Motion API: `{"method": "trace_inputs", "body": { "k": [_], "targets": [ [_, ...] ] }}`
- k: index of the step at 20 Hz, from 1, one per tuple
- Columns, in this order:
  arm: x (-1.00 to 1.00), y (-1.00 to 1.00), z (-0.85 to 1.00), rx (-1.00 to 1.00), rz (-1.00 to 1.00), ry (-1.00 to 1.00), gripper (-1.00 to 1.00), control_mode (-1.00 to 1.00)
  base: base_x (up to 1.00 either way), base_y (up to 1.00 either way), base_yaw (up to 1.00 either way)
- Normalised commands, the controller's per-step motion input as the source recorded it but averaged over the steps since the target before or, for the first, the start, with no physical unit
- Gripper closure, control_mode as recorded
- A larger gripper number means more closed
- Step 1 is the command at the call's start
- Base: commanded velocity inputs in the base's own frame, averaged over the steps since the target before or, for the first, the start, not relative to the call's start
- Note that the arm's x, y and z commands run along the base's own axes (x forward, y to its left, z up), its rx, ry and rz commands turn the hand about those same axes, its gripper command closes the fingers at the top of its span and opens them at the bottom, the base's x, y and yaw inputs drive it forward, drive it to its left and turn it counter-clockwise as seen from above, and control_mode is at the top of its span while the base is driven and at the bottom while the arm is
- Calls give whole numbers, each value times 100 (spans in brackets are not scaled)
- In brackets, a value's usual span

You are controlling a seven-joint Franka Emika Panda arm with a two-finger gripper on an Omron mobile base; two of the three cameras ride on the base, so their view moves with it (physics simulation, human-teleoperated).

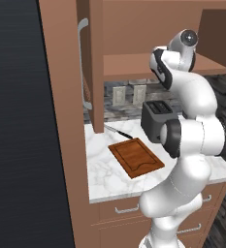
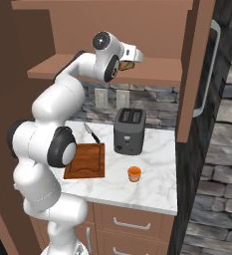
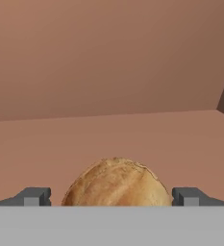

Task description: Pick the bread, place it on the cutting board, pick the jam, place it on the counter, and close the cabinet.

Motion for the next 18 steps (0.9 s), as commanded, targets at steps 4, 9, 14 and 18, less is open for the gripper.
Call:
{"method": "trace_inputs", "body": {
  "k": [4, 9, 14, 18],
  "targets": [
    [12, 0, -13, 0, 0, 0, -100, -100, 0, 0, 0],
    [10, 0, -13, 0, 0, 0, -100, -100, 0, 0, 0],
    [11, 0, -13, 0, 0, 0, 100, -100, 0, 0, 0],
    [6, -1, -7, 0, 0, 0, 100, -100, 0, 0, 0]
  ]
}}
